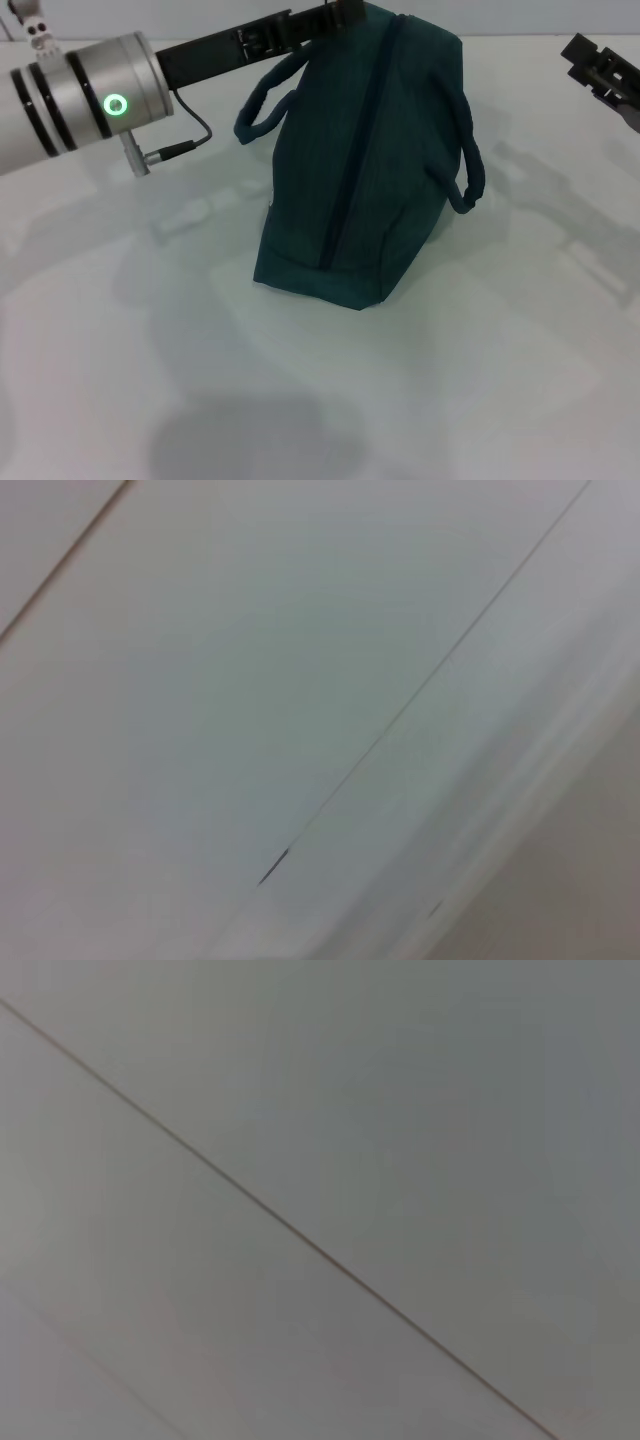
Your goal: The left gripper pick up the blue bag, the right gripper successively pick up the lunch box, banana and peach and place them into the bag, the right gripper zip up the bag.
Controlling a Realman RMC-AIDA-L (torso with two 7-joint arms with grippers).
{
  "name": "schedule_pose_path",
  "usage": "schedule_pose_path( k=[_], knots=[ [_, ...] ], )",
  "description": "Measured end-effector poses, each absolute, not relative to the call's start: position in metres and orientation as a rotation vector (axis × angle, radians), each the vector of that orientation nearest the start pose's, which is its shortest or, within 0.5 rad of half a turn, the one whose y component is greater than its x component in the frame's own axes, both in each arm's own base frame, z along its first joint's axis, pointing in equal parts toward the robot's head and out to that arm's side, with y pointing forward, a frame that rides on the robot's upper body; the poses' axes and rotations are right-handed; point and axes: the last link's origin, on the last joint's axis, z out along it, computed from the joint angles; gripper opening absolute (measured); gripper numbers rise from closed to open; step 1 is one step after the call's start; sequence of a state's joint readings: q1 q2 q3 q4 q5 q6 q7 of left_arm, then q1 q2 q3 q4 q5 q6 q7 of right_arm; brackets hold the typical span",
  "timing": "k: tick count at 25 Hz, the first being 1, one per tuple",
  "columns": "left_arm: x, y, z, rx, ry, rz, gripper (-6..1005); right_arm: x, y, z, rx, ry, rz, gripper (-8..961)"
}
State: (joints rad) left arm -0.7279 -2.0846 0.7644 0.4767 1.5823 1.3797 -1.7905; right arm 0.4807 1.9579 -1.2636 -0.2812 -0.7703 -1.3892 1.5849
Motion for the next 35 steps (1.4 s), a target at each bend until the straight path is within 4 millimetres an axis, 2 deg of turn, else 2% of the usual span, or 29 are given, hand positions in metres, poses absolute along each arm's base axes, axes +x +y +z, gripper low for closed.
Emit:
schedule_pose_path(
  k=[4,6,7,9,10,11,14,18,21,25,29,35],
  knots=[
    [-0.183,0.385,0.004,-2.401,-1.169,-1.391,455,0.267,0.346,0.029,-2.067,1.183,1.495,716],
    [-0.185,0.379,0.012,-2.399,-1.142,-1.444,549,0.259,0.338,0.030,-2.155,1.051,1.508,716],
    [-0.186,0.374,0.020,-2.414,-1.108,-1.476,590,0.259,0.338,0.030,-2.155,1.051,1.508,716],
    [-0.187,0.364,0.033,-2.460,-1.045,-1.502,672,0.253,0.330,0.031,-2.227,0.929,1.524,716],
    [-0.187,0.364,0.033,-2.460,-1.045,-1.502,713,0.249,0.327,0.031,-2.271,0.868,1.523,716],
    [-0.192,0.354,0.046,-2.513,-0.985,-1.495,754,0.248,0.325,0.030,-2.297,0.838,1.519,716],
    [-0.204,0.340,0.058,-2.586,-0.909,-1.429,790,0.239,0.319,0.026,-2.434,0.680,1.461,716],
    [-0.218,0.321,0.062,-2.671,-0.737,-1.333,837,0.228,0.308,0.014,-2.649,0.462,1.338,716],
    [-0.229,0.308,0.062,-2.705,-0.675,-1.242,873,0.223,0.300,0.004,-2.792,0.349,1.244,716],
    [-0.244,0.292,0.056,-2.768,-0.637,-1.141,884,0.220,0.294,-0.006,-2.896,0.278,1.151,716],
    [-0.252,0.279,0.055,-2.802,-0.598,-1.128,883,0.216,0.293,-0.018,-2.950,0.250,1.091,716],
    [-0.255,0.272,0.053,-2.829,-0.617,-1.120,881,0.220,0.294,-0.033,-2.953,0.211,1.002,716]
  ],
)
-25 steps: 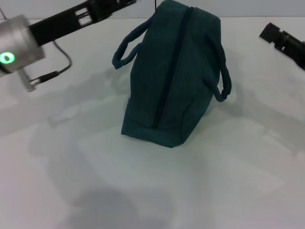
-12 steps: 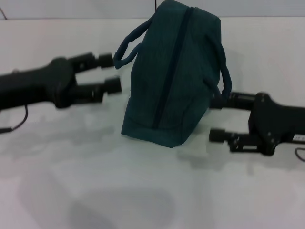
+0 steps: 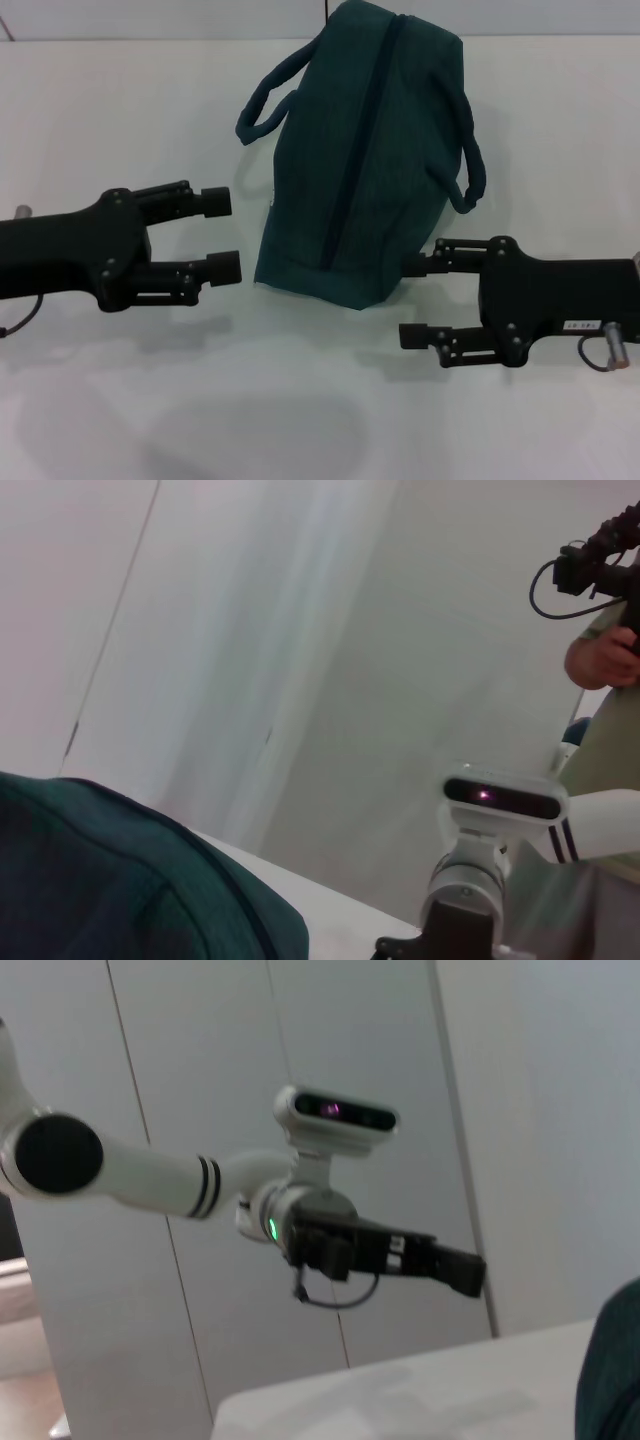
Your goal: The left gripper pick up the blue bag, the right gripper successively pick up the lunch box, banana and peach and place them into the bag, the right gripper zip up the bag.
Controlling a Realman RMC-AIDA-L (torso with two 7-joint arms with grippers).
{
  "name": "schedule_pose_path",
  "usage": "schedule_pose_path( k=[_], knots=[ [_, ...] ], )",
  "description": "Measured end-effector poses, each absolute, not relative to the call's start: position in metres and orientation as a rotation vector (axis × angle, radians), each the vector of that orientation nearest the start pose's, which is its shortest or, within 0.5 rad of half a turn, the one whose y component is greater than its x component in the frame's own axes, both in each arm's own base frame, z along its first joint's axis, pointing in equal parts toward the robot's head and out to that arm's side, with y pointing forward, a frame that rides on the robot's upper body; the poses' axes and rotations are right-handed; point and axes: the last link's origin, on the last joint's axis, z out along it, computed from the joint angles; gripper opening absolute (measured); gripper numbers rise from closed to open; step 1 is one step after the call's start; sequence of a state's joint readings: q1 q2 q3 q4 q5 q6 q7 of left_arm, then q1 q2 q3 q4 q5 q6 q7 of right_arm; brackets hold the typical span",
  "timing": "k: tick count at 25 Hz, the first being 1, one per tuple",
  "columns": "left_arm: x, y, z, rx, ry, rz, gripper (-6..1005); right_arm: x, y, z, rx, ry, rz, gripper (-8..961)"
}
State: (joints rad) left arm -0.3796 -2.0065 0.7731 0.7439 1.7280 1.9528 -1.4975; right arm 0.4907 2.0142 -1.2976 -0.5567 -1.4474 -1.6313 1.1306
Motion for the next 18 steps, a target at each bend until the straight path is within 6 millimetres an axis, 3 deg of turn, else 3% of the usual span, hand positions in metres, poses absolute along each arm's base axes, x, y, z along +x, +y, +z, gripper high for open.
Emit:
schedule_pose_path(
  k=[18],
  knots=[
    [-0.2596,0.2628,0.0501,-2.860,-0.643,-1.105,879,0.2201,0.2988,-0.0395,-2.941,0.204,0.944,716]
  ],
)
